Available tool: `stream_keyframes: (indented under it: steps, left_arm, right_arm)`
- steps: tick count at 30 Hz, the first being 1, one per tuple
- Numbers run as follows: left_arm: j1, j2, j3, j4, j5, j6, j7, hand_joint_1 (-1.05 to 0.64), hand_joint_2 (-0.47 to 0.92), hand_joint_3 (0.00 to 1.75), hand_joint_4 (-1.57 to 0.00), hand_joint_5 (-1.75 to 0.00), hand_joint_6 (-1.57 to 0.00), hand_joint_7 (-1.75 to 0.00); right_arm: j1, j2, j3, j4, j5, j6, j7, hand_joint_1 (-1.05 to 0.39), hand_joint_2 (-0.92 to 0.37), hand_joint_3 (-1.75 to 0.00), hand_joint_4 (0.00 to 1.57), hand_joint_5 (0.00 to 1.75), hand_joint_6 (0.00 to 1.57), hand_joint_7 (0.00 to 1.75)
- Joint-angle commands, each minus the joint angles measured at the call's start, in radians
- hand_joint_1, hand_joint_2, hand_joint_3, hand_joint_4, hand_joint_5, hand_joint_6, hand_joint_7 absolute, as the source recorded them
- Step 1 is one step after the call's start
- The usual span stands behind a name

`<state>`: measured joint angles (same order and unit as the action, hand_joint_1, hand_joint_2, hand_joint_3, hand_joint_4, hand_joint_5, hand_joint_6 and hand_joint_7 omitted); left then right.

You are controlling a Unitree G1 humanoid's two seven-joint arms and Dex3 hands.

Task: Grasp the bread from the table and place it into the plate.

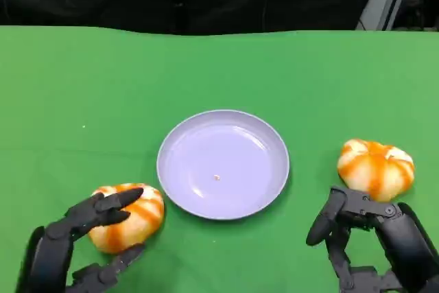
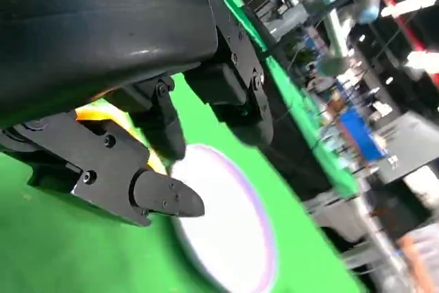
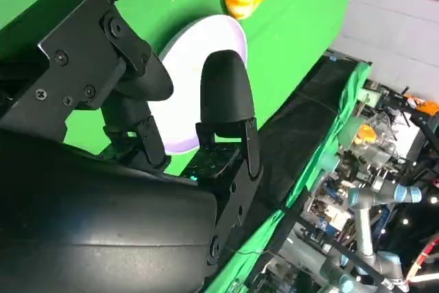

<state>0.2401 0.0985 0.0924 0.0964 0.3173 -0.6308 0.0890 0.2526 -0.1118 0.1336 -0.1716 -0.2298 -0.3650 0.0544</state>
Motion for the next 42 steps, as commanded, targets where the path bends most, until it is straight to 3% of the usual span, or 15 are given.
stream_keyframes:
  steps: [1, 8, 18, 25, 33, 34, 35, 36, 37, 39, 40, 42]
  left_arm:
    - [-0.007, 0.056, -0.005, -0.028, 0.112, 0.049, 0.035, -0.33, 0.88, 0.0, -0.46, -0.28, -0.47, 0.0]
    - [-0.016, 0.084, -0.043, -0.088, 0.286, 0.179, 0.083, -0.5, 0.89, 0.0, -0.44, -0.25, -0.44, 0.0]
    - [-0.069, 0.139, -0.183, -0.162, 0.619, 0.505, 0.056, -0.48, 0.9, 0.0, -0.44, -0.23, -0.4, -0.01]
    - [-0.154, 0.173, -0.278, -0.076, 0.706, 0.634, 0.053, -0.43, 0.88, 0.0, -0.5, -0.23, -0.47, -0.02]
    - [-0.288, 0.169, -0.362, 0.139, 0.686, 0.719, 0.078, -0.34, 0.92, 0.01, -0.61, -0.25, -0.55, -0.04]
    - [-0.303, 0.169, -0.368, 0.169, 0.677, 0.722, 0.088, -0.31, 0.92, 0.01, -0.65, -0.35, -0.61, -0.03]
    - [-0.317, 0.168, -0.371, 0.206, 0.664, 0.712, 0.117, -0.27, 0.92, 0.0, -0.63, -0.58, -0.69, -0.03]
    - [-0.327, 0.17, -0.372, 0.238, 0.646, 0.69, 0.151, -0.2, 0.92, 0.02, -0.63, -1.1, -0.9, -0.07]
    - [-0.334, 0.173, -0.372, 0.264, 0.627, 0.667, 0.182, -0.18, 0.92, 0.08, -0.66, -1.31, -1.02, -0.1]
    - [-0.341, 0.182, -0.376, 0.288, 0.601, 0.641, 0.219, -0.17, 0.92, 0.2, -0.76, -1.45, -1.19, -0.2]
    - [-0.341, 0.187, -0.377, 0.292, 0.591, 0.629, 0.234, -0.19, 0.92, 0.22, -0.75, -1.62, -1.08, -0.64]
    - [-0.334, 0.195, -0.374, 0.29, 0.567, 0.599, 0.269, -0.18, 0.92, 0.25, -0.78, -1.72, -0.79, -1.36]
  right_arm:
    - [0.0, -0.013, -0.005, 0.001, -0.004, -0.006, -0.004, 0.12, -0.32, -1.43, 0.84, 1.61, 0.8, 1.32]
    - [0.0, -0.01, -0.004, -0.003, 0.009, 0.005, 0.004, 0.11, -0.32, -1.43, 0.83, 1.61, 0.8, 1.32]
    - [0.003, -0.009, 0.0, -0.01, 0.003, 0.007, 0.0, 0.11, -0.32, -1.43, 0.83, 1.63, 0.79, 1.33]
    - [0.004, -0.007, 0.002, -0.013, 0.013, 0.014, 0.006, 0.09, -0.32, -1.43, 0.84, 1.63, 0.79, 1.33]
    - [0.011, -0.006, 0.002, -0.02, 0.011, 0.013, 0.005, 0.11, -0.32, -1.44, 0.84, 1.61, 0.79, 1.33]
    - [0.012, -0.006, 0.002, -0.022, 0.01, 0.014, 0.005, 0.11, -0.32, -1.44, 0.84, 1.62, 0.79, 1.32]
    - [0.013, -0.005, 0.002, -0.023, 0.008, 0.016, 0.005, 0.11, -0.32, -1.44, 0.83, 1.61, 0.79, 1.32]
    - [0.014, -0.005, 0.003, -0.026, 0.006, 0.017, 0.005, 0.11, -0.32, -1.44, 0.83, 1.61, 0.79, 1.33]
    - [0.015, -0.005, 0.003, -0.028, 0.006, 0.019, 0.005, 0.11, -0.32, -1.44, 0.82, 1.61, 0.79, 1.33]
    - [0.017, -0.004, 0.003, -0.031, 0.005, 0.021, 0.004, 0.1, -0.32, -1.44, 0.82, 1.61, 0.79, 1.33]
    - [0.017, -0.004, 0.002, -0.03, 0.004, 0.019, 0.003, 0.11, -0.32, -1.44, 0.82, 1.61, 0.79, 1.33]
    - [0.015, -0.004, 0.001, -0.026, 0.0, 0.017, 0.0, 0.11, -0.32, -1.44, 0.83, 1.61, 0.79, 1.33]
